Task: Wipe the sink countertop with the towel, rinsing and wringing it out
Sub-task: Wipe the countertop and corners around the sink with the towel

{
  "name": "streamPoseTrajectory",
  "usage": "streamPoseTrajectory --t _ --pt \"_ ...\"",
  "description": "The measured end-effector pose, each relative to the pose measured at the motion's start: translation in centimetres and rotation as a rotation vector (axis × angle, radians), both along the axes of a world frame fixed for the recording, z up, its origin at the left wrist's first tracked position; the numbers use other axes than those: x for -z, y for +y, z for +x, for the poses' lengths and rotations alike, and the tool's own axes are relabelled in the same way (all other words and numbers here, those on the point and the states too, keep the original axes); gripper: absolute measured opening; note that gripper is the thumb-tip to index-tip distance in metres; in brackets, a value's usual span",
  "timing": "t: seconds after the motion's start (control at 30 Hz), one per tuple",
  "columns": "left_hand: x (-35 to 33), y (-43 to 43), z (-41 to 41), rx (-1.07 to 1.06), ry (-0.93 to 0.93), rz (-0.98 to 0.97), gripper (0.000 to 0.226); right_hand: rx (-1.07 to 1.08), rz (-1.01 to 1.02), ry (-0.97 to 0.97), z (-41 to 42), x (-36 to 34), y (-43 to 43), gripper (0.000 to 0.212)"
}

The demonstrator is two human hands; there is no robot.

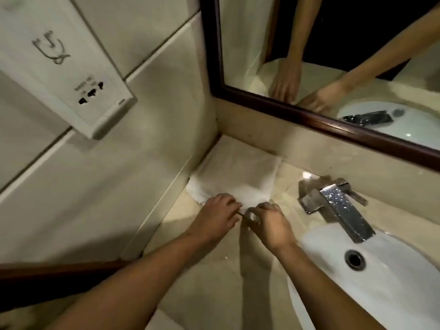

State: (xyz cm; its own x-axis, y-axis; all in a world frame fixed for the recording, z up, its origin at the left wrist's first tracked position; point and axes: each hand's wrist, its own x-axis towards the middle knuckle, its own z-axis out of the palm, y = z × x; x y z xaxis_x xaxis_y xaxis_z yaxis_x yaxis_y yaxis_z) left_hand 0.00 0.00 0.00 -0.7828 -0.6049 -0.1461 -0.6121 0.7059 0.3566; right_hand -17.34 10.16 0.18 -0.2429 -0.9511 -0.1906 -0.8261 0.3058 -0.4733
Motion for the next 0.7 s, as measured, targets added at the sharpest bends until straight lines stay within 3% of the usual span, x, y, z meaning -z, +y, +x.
streamPoseTrajectory --t 0.13,0.2,0.5,0.7 --pt "1.3 -1.7 -0.5 0.054 0.010 -0.138 0.033 -0.037 -0.032 0.056 -0.5 0.5 -1.4 0.009" --pt "1.7 -2.2 -0.8 0.063 0.047 -0.136 0.033 -0.002 -0.064 0.006 -1.2 0.4 -1.5 0.010" --pt "-0.9 -4.5 -3.9 -0.302 0.381 -0.075 0.050 0.314 -0.296 -0.514 -2.3 -8.1 -6.2 0.014" --pt "-2.7 -7.0 -3.6 -0.325 0.513 0.084 0.050 0.438 -0.460 -0.943 -2.6 -15.5 -9.0 0.015"
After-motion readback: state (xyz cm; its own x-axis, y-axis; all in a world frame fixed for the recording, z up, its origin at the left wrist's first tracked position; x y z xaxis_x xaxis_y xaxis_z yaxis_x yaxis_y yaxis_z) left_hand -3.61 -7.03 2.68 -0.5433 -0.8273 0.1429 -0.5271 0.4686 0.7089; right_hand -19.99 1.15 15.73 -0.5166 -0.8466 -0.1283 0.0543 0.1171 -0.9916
